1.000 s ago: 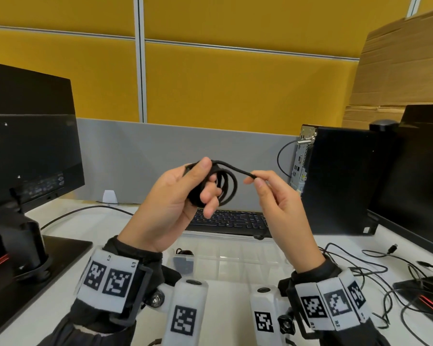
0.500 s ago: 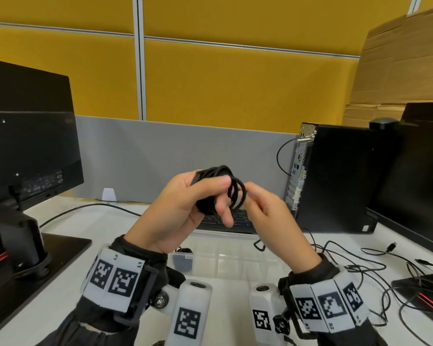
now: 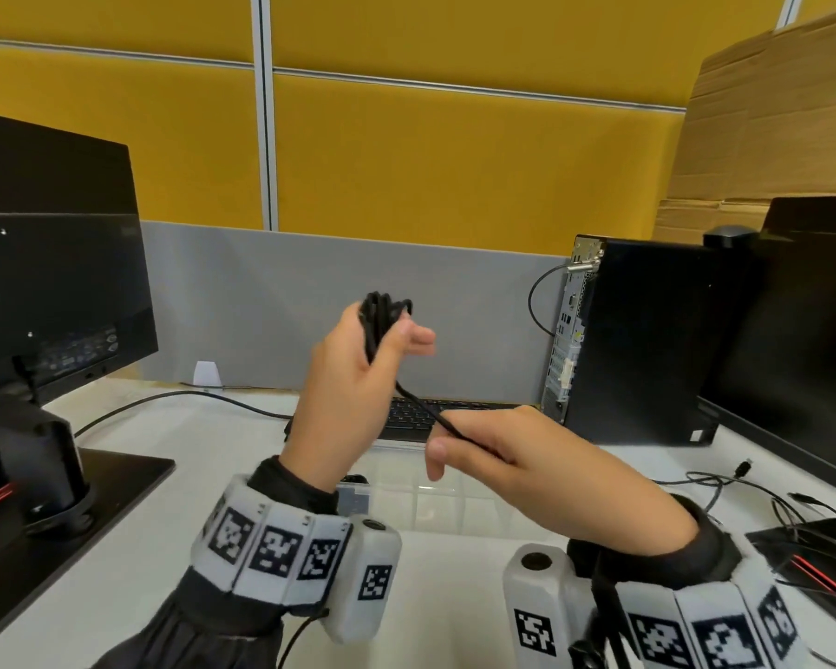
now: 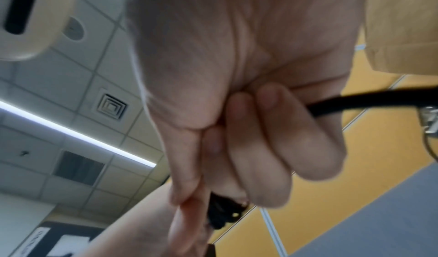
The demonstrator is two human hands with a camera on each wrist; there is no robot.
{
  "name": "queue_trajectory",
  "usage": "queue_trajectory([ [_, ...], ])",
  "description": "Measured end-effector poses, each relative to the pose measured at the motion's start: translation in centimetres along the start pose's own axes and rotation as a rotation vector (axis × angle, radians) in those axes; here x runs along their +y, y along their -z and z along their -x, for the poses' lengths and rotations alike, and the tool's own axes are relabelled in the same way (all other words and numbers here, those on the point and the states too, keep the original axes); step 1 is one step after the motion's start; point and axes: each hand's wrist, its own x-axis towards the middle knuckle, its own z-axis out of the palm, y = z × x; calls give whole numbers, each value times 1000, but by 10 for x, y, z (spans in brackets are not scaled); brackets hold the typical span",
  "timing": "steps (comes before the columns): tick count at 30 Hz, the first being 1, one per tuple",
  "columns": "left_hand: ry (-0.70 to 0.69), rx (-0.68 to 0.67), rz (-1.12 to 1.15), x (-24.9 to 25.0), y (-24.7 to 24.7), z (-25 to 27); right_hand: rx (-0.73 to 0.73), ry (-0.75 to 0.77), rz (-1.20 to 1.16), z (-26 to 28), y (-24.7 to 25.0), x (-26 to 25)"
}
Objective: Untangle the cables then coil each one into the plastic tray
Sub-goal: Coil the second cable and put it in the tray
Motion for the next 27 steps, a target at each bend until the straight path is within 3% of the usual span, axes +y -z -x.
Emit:
queue_trajectory([
  [2, 2, -75, -72, 2, -5, 5, 39, 1, 45, 0, 6, -4],
  [6, 110, -442, 192, 16, -7, 11, 458, 26, 159, -6, 29, 3],
  [9, 118, -488, 342, 27, -7, 12, 604, 47, 6, -15, 40, 18],
  [11, 106, -498, 445, 32, -6, 13, 579, 11, -80, -22, 40, 33],
  [13, 101, -522, 528, 37, -5, 15, 386, -104, -59, -24, 31, 47],
  [16, 155, -468, 719, 39, -9, 16, 165, -313, 65, -24, 0, 54],
  [20, 338, -252, 1068, 39, -13, 13, 156, -200, 99, -18, -18, 43],
  [24, 301, -17, 1152, 33, -10, 5, 287, -136, 234, -5, -13, 32],
  [27, 249, 26, 1024, 26, -9, 2, 169, -49, 509, 2, -21, 23],
])
